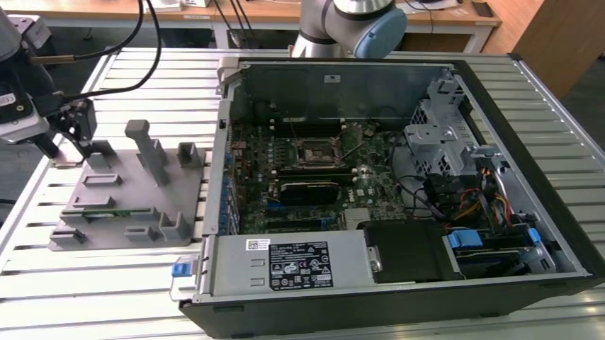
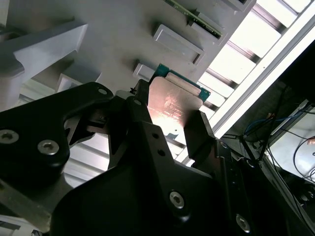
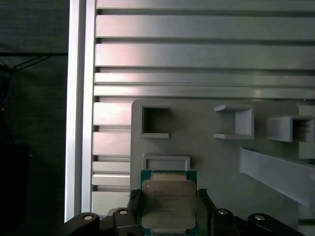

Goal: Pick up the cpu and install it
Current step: 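Pick up the cpu and move it towards the insertion slot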

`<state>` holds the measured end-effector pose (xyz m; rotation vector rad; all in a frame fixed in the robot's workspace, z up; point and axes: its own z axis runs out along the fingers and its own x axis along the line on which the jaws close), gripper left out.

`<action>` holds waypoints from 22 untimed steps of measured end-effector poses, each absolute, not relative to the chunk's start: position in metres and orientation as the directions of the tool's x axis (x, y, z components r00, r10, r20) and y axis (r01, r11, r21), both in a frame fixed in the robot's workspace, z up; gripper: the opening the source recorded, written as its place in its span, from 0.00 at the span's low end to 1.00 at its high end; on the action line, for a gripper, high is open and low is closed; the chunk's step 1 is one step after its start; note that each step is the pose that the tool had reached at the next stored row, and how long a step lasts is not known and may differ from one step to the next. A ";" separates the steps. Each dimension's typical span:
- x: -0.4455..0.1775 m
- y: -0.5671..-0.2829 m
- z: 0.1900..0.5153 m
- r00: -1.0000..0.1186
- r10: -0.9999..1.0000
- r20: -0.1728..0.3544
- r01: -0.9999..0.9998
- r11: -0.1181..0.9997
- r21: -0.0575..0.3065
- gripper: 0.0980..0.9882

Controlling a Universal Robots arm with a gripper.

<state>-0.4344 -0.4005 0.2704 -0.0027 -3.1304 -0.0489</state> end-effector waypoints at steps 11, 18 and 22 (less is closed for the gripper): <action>-0.434 -0.400 0.273 -1.000 0.002 0.011 0.002 1.000 0.031 0.49; -0.434 -0.400 0.275 -1.000 0.002 0.011 0.002 1.000 0.031 0.49; -0.434 -0.400 0.276 -1.000 0.002 0.011 0.002 1.000 0.031 0.49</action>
